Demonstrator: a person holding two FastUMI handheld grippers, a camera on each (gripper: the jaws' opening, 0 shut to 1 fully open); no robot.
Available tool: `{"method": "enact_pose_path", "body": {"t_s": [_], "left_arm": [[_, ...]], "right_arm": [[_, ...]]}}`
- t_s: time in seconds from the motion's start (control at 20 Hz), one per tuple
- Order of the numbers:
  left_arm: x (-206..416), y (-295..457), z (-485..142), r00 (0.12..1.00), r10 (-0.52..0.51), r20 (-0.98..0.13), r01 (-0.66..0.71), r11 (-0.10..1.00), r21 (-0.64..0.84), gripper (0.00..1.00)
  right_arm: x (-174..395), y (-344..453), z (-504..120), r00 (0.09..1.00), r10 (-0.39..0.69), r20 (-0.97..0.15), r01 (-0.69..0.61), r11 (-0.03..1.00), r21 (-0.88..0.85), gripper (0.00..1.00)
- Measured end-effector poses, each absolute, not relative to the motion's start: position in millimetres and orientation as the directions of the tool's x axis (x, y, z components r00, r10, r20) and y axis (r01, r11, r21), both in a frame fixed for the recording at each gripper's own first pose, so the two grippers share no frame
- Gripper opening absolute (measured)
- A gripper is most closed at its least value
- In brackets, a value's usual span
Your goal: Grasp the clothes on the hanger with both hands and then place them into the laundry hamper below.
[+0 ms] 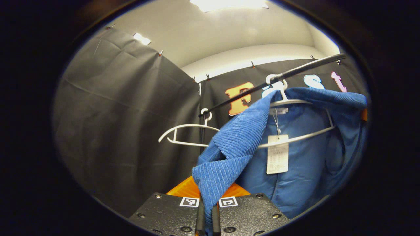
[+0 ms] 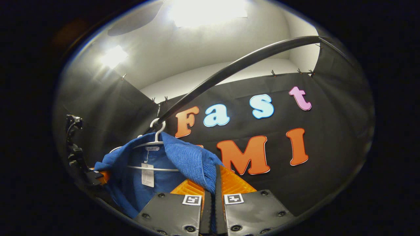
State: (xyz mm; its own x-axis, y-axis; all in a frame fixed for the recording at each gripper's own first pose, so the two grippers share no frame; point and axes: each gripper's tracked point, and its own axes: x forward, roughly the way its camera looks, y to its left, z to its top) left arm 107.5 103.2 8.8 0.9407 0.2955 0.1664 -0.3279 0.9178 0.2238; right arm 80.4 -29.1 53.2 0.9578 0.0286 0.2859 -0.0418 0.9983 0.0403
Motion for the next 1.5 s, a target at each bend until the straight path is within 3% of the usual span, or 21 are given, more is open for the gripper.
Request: {"method": "enact_pose_path", "body": {"t_s": [0.2,0.5,0.7,0.95,1.05,1.15,1.35,1.5], "left_arm": [[108.5,122.5,69.3,0.926,0.302,0.229,-0.359,0.89,0.28,0.1],[128.4,144.9,150.1,0.906,0.274,0.323,-0.392,0.829,0.398,0.09],[151.0,135.9,187.1,0.907,0.196,0.373,-0.361,0.818,0.448,0.08],[179.0,158.8,181.5,0.941,0.16,0.297,-0.263,0.9,0.348,0.1],[188.5,174.2,183.1,0.943,0.157,0.293,-0.252,0.913,0.321,0.05],[200.8,176.1,183.7,0.946,0.114,0.304,-0.212,0.926,0.314,0.08],[222.0,174.3,192.6,0.933,-0.022,0.36,-0.149,0.885,0.441,0.08],[243.1,180.1,176.3,0.945,-0.031,0.326,-0.169,0.807,0.565,0.08]], "right_arm": [[77.4,-27.0,72.5,0.939,0.028,0.344,-0.035,0.999,0.016,0.12],[78.2,-29.6,92.0,0.923,0.02,0.383,-0.033,0.999,0.027,0.12],[78.2,-30.7,89.6,0.925,0.017,0.38,-0.03,0.999,0.03,0.12],[78.6,-30.8,81.5,0.934,0.011,0.357,-0.038,0.997,0.067,0.12],[86.4,-30.9,78.0,0.938,0.011,0.348,-0.042,0.996,0.081,0.12],[92.1,-29.5,75.3,0.942,0.017,0.336,-0.049,0.995,0.087,0.12],[81.4,-26.8,68.2,0.949,0.022,0.315,-0.054,0.994,0.094,0.12],[77.0,-23.6,67.5,0.951,0.025,0.308,-0.054,0.995,0.086,0.12]]}}
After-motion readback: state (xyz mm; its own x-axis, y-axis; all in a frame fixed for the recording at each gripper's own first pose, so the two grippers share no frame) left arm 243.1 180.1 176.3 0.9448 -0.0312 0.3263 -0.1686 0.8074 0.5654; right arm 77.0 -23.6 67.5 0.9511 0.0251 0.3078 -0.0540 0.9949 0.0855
